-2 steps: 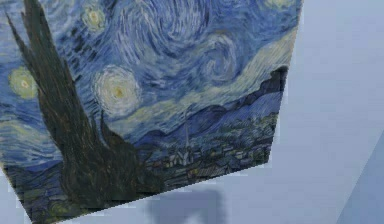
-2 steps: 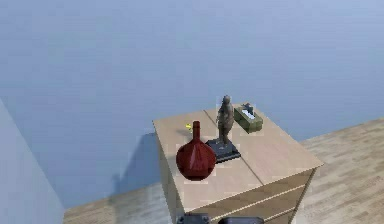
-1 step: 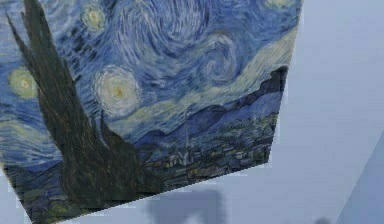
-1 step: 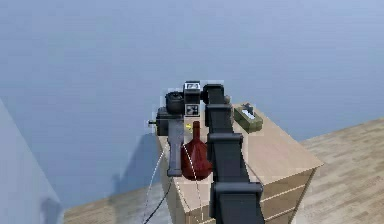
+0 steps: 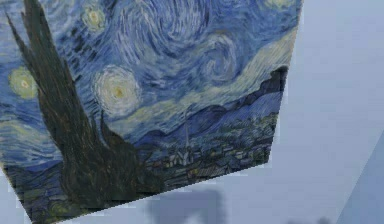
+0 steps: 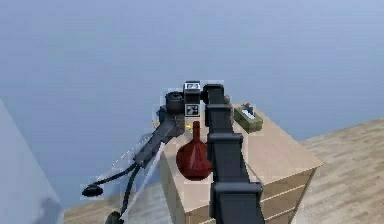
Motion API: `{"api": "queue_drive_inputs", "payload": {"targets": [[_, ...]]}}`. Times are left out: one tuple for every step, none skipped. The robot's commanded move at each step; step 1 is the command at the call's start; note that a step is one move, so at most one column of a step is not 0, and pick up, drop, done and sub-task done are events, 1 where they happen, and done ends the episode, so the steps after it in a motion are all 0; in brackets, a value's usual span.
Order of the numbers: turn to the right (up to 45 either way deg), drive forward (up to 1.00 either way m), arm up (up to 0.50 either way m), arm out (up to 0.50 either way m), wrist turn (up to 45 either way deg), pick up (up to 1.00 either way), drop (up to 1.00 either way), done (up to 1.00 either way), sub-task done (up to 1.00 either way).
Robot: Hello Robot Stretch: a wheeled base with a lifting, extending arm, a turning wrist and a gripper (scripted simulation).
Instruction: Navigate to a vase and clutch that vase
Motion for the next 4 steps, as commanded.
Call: {"api": "queue_drive_inputs", "payload": {"targets": [[0.0, 0.0, 0.0, 0.0, 45.0, 0.0, 0.0, 0.0, 0.0], [0.0, 0.0, 0.0, 0.0, 45.0, 0.0, 0.0, 0.0, 0.0], [0.0, 0.0, 0.0, 0.0, 45.0, 0.0, 0.0, 0.0, 0.0], [0.0, 0.0, 0.0, 0.0, 12.0, 0.0, 0.0, 0.0, 0.0]]}}
